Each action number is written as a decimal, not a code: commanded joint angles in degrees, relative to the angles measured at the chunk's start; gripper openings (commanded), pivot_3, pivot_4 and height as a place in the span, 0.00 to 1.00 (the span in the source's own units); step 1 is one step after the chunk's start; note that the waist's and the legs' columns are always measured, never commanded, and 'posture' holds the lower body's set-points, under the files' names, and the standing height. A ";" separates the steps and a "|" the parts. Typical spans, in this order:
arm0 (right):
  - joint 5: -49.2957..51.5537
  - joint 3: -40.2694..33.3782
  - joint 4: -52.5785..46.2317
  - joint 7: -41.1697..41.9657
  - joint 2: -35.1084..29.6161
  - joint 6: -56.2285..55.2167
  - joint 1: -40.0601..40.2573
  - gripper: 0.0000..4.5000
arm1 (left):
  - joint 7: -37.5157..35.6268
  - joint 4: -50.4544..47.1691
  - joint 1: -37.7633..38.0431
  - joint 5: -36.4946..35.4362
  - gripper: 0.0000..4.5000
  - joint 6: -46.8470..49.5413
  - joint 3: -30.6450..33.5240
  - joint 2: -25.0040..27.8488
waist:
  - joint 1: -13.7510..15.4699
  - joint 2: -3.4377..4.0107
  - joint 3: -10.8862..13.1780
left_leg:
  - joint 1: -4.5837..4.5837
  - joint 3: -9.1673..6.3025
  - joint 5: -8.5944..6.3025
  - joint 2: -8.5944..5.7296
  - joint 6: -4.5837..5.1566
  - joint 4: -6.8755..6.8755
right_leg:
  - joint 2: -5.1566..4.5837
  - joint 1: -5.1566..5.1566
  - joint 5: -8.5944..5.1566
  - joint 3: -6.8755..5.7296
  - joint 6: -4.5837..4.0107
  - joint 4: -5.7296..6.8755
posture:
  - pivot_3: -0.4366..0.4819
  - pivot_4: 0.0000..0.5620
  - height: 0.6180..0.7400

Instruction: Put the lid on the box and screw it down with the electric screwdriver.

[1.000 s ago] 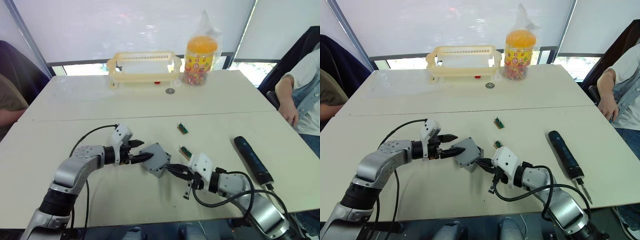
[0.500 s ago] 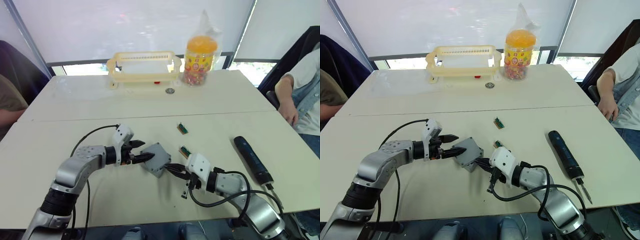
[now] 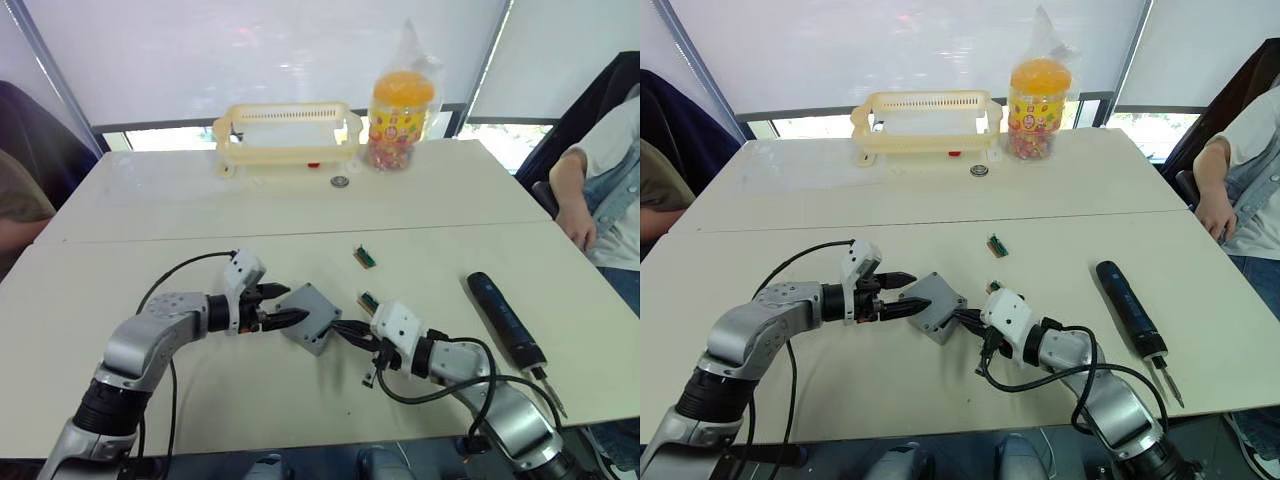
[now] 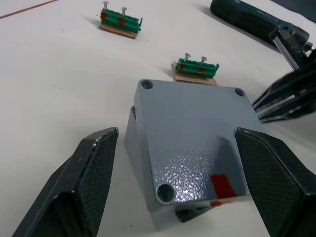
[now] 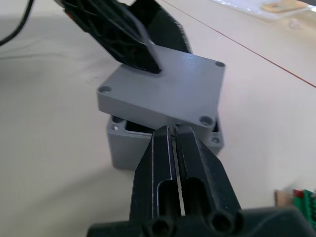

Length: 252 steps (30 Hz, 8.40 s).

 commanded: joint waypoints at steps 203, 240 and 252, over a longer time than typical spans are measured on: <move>14.69 -19.63 -12.63 5.08 -4.57 23.33 0.89 0.42 | -6.95 -11.23 7.84 -5.64 1.00 5.70 17.32 12.40 | 0.08 -0.03 0.10 | -0.13 -0.11 -0.02 0.06 0.02 -0.05 | -0.10 -0.08 -0.02 -0.12 0.05 -0.07 | 0.48 0.27 1.00; 12.25 -14.38 -0.71 -13.25 6.38 25.50 -3.30 0.88 | -2.00 -25.28 7.52 -12.23 0.01 7.62 10.53 22.61 | -0.11 0.00 0.12 | -0.10 0.06 -0.05 0.01 0.07 -0.06 | -0.05 -0.08 -0.14 -0.02 -0.18 -0.11 | 0.48 0.27 1.00; 10.18 -12.54 1.88 -13.27 8.03 23.39 -4.04 0.28 | -0.48 -25.66 7.45 -11.58 0.01 7.74 9.42 22.25 | -0.14 0.01 0.13 | -0.10 0.05 -0.05 0.00 0.07 -0.06 | -0.03 -0.09 -0.13 -0.02 -0.16 -0.11 | 0.48 0.27 1.00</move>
